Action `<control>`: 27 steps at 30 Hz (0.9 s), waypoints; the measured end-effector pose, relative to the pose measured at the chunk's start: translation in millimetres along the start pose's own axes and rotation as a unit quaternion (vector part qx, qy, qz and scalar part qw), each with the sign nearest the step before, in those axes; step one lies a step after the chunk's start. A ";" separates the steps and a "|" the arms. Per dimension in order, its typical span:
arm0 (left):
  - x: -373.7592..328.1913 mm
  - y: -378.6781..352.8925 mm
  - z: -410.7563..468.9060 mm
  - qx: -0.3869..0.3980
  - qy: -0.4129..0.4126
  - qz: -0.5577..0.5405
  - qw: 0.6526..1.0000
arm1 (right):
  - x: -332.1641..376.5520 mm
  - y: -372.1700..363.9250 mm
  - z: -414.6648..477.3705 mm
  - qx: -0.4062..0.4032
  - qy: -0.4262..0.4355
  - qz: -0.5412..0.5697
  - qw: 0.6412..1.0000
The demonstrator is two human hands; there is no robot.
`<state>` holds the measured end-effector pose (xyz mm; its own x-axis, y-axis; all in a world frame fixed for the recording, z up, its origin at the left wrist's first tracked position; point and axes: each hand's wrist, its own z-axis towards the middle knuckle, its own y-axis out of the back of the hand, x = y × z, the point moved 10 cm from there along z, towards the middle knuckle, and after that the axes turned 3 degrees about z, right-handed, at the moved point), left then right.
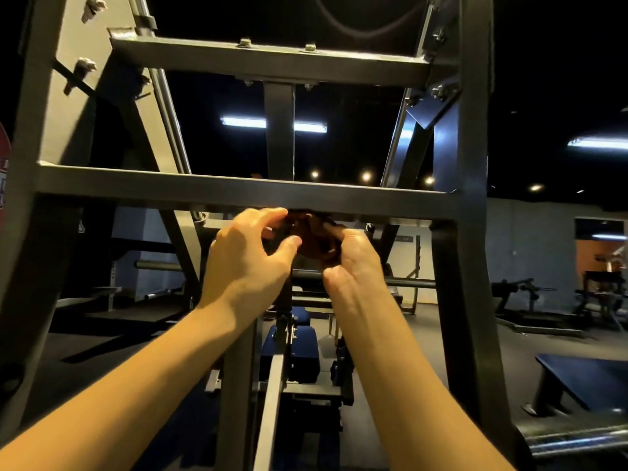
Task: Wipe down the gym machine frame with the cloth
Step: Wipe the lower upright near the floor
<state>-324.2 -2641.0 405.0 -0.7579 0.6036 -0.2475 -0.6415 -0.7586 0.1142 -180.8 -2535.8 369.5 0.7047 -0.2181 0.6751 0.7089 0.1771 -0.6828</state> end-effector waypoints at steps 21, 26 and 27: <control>37.0 68.1 32.2 -0.001 -0.120 0.205 0.971 | 12.6 -8.8 -54.2 0.025 0.207 -0.047 0.977; 59.2 73.5 50.7 0.051 -0.130 0.271 0.952 | -26.8 -39.6 -41.7 0.020 0.268 -0.189 0.945; 57.9 73.3 51.0 0.048 -0.132 0.263 0.955 | -26.2 -40.1 -39.7 0.011 0.291 -0.210 0.933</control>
<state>-421.3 -2649.2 448.1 -0.9737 0.1956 0.1171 -0.1624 -0.9556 0.2460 -228.8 -2575.3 368.0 0.2340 -0.7555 0.6119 0.9243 -0.0224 -0.3811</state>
